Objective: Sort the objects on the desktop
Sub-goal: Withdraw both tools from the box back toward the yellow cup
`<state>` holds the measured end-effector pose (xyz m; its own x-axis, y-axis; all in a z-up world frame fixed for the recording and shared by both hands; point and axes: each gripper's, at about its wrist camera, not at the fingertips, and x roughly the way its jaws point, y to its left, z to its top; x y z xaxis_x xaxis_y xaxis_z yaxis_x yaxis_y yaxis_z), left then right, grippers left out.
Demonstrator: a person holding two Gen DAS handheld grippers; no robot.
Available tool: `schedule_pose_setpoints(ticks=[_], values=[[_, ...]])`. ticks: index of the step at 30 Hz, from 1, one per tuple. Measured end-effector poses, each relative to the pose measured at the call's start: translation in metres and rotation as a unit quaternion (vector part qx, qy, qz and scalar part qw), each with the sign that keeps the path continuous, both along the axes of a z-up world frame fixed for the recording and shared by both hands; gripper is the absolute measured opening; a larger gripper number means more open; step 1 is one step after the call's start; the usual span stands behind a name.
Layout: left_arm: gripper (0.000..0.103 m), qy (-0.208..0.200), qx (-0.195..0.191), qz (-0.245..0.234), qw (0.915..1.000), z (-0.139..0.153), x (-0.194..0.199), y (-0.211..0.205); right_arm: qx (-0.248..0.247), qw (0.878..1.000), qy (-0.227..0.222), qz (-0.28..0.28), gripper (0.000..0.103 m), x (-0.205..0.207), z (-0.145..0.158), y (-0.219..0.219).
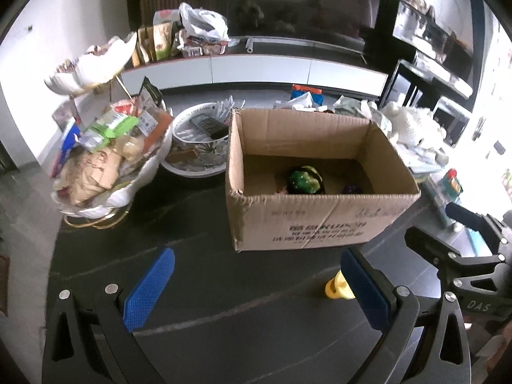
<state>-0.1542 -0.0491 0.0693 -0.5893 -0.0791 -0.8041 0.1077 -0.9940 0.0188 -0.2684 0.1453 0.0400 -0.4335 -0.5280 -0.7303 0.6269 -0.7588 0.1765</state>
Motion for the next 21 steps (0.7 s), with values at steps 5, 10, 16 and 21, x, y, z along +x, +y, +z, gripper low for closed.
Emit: schedule_pose_setpoints(ticks=[5, 10, 16, 21], values=[[0.103, -0.005, 0.002, -0.010, 0.9999, -0.003, 0.013, 0.007, 0.007, 1.000, 0.001, 0.002, 0.102, 0.014, -0.006, 0.011], [0.103, -0.014, 0.009, -0.011, 0.9998, -0.012, 0.024, 0.012, 0.004, 1.000, -0.006, 0.002, 0.102, 0.023, -0.012, 0.020], [0.103, -0.026, 0.019, -0.021, 0.9992, -0.024, 0.035, 0.019, 0.003, 1.000, -0.010, 0.007, 0.102, 0.034, -0.022, 0.029], [0.103, -0.033, 0.032, -0.028, 0.9985, -0.037, 0.043, 0.023, 0.016, 1.000, -0.018, 0.011, 0.102, 0.040, -0.044, 0.034]])
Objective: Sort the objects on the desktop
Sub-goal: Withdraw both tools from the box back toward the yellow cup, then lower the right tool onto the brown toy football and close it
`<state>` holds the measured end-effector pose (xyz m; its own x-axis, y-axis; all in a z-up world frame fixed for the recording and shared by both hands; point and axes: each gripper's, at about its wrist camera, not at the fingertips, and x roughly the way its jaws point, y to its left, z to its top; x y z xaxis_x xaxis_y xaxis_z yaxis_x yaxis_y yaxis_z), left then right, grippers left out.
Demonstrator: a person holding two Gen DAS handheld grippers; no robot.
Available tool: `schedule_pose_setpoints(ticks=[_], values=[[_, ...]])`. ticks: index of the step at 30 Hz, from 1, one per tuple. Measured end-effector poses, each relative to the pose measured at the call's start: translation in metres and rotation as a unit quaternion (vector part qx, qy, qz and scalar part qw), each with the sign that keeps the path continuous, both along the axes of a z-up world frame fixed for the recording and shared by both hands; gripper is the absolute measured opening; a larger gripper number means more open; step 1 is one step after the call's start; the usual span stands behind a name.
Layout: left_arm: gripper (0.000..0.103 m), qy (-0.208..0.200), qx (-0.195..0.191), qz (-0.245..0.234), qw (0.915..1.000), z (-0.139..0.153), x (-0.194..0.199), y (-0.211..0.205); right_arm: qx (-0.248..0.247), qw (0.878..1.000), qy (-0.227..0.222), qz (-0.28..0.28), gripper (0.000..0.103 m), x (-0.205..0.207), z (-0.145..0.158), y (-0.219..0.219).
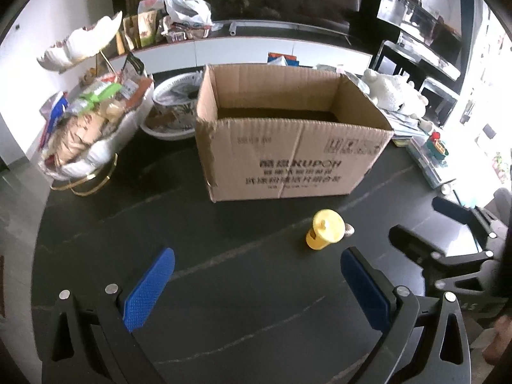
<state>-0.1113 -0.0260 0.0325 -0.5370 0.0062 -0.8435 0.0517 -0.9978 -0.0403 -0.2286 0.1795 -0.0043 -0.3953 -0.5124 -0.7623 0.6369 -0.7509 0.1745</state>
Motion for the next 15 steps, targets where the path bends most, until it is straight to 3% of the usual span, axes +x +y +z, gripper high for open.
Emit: schedule_pose_setpoints(ticks=[4, 15], values=[[0.103, -0.003, -0.015, -0.004, 0.9999, -0.011, 0.002, 0.007, 0.011, 1.000, -0.010, 0.001, 0.102, 0.001, -0.019, 0.004], [0.103, -0.040, 0.008, 0.017, 0.9990, -0.052, -0.001, 0.006, 0.021, 0.999, -0.037, 0.000, 0.102, 0.002, -0.059, 0.011]])
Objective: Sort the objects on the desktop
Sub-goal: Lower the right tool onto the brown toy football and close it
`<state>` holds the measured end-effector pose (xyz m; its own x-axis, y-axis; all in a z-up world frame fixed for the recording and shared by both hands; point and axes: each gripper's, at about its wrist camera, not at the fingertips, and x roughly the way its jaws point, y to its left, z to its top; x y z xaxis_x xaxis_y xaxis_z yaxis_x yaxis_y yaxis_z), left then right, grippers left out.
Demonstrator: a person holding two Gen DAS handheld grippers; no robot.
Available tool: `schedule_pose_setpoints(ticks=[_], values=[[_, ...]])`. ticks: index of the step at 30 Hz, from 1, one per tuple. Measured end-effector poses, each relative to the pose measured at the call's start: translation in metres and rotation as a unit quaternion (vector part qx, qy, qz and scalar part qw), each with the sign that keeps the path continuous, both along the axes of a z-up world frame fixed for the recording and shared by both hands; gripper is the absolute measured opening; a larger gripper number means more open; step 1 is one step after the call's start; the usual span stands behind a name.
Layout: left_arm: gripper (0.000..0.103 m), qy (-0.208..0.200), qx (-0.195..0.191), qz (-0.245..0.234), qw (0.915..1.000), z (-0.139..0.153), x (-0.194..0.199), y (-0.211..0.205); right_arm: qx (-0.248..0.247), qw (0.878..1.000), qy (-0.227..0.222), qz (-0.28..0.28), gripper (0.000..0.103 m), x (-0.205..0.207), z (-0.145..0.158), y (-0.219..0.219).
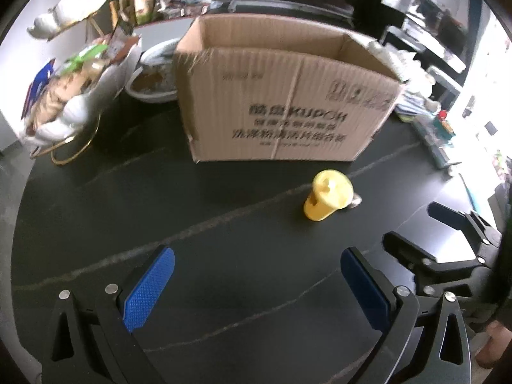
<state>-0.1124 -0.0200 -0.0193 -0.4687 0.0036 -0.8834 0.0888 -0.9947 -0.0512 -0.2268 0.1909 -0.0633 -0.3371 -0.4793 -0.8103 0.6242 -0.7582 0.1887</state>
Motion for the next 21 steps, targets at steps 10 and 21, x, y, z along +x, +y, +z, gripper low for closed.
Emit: schedule_pose_setpoints(ticks=[10, 21], values=[[0.103, 0.012, 0.011, 0.022, 0.9996, -0.015, -0.003, -0.003, 0.000, 1.000, 0.007, 0.003, 0.102, 0.001, -0.017, 0.003], [0.103, 0.015, -0.016, 0.033, 0.9992, -0.018, -0.007, -0.001, 0.045, 0.999, -0.004, -0.007, 0.093, -0.014, -0.033, -0.005]])
